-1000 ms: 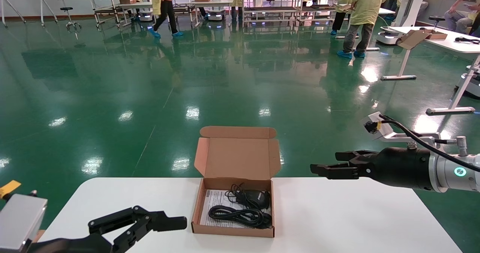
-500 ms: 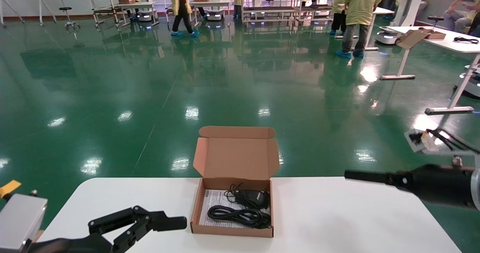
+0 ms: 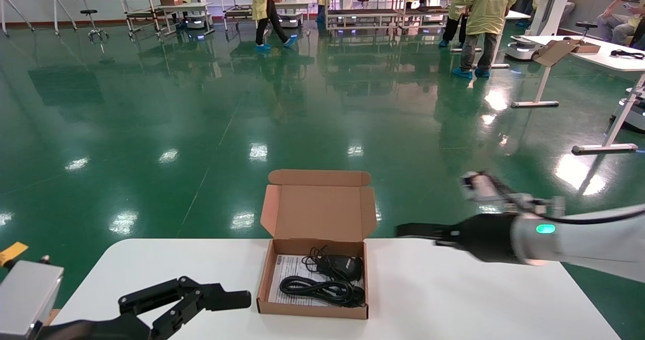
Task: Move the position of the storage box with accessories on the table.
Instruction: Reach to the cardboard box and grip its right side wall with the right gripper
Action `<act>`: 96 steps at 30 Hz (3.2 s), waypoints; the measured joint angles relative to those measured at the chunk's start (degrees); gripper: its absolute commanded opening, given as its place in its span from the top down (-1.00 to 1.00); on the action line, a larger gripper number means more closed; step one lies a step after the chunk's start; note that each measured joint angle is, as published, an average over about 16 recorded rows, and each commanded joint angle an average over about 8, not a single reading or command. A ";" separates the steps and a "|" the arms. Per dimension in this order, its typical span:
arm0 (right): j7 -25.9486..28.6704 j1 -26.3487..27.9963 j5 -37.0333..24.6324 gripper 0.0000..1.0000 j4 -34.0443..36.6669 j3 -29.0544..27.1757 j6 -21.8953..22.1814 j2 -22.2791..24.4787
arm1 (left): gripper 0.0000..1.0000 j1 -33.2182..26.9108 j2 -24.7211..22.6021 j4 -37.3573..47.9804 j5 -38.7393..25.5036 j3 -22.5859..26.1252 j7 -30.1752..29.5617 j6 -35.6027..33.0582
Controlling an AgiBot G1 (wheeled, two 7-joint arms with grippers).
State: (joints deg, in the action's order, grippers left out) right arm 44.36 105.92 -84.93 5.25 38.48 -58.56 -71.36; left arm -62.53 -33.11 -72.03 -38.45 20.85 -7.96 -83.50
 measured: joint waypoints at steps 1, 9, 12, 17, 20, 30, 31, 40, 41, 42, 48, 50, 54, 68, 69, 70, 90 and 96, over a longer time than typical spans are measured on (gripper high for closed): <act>0.79 -0.33 -0.34 -1.00 -0.47 0.21 0.77 -0.95 | -1.00 0.00 0.00 0.00 0.00 0.00 0.00 0.00; 7.99 -3.54 -3.60 -1.00 -5.59 2.51 6.54 -6.03 | -1.00 0.00 0.00 0.00 0.00 0.00 0.00 0.00; 11.07 -4.84 -4.86 -1.00 -7.91 3.61 8.15 -6.66 | -1.00 0.00 0.00 0.00 0.00 0.00 0.00 0.00; 16.25 -6.83 -6.80 -1.00 -11.74 5.72 10.14 -6.81 | -1.00 0.00 0.00 0.00 0.00 0.01 0.00 0.00; 19.05 -7.70 -7.74 -1.00 -13.56 7.08 10.84 -6.78 | -1.00 0.00 0.00 0.00 0.00 0.01 0.00 0.00; 25.58 -9.62 -9.59 -1.00 -17.13 11.26 12.19 -6.67 | -1.00 0.00 0.00 0.00 0.01 0.01 0.01 0.00; 26.01 -9.78 -9.67 -1.00 -17.33 11.61 12.31 -6.66 | -1.00 0.00 0.00 0.00 0.01 0.01 0.01 0.00; 28.71 -11.14 -9.73 -1.00 -18.62 14.43 13.73 -6.65 | -1.00 0.00 0.01 0.00 0.01 0.01 0.01 0.01; 28.92 -11.28 -9.67 -1.00 -18.74 14.70 13.90 -6.66 | -1.00 0.00 0.01 0.00 0.01 0.01 0.01 0.01; 29.12 -11.42 -9.61 -1.00 -18.87 14.98 14.08 -6.66 | -1.00 0.00 0.01 0.00 0.01 0.02 0.01 0.01; 30.15 -12.18 -9.01 -1.00 -19.71 16.53 15.12 -6.70 | -1.00 0.00 0.01 0.00 0.01 0.02 0.01 0.01; 30.45 -12.40 -8.74 -1.00 -20.05 17.03 15.46 -6.72 | -1.00 0.00 0.01 0.00 0.01 0.02 0.01 0.01; 31.00 -12.82 -8.18 -1.00 -20.78 18.08 16.24 -6.76 | -1.00 -0.01 0.01 0.00 0.01 0.02 0.01 0.01; 32.05 -14.30 -6.01 1.00 -23.16 22.03 19.87 -6.81 | -1.00 -0.01 0.01 0.00 0.02 0.02 0.01 0.01; 32.06 -14.41 -5.83 1.00 -23.25 22.31 20.14 -6.81 | -1.00 -0.01 0.01 0.00 0.02 0.03 0.01 0.01; 32.07 -14.51 -5.65 1.00 -23.34 22.57 20.39 -6.81 | -1.00 -0.01 0.01 0.00 0.02 0.03 0.01 0.01; 31.50 -14.62 -1.73 1.00 -22.58 26.73 22.68 -6.65 | -1.00 -0.01 0.01 0.00 0.02 0.03 0.02 0.01; 31.12 -14.19 -0.60 1.00 -21.91 27.54 22.46 -6.59 | -1.00 -0.01 0.01 0.00 0.02 0.03 0.02 0.01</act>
State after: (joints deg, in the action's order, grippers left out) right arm 75.47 91.73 -85.54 -16.66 66.02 -36.10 -77.95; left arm -62.54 -33.10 -72.03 -38.43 20.88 -7.95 -83.49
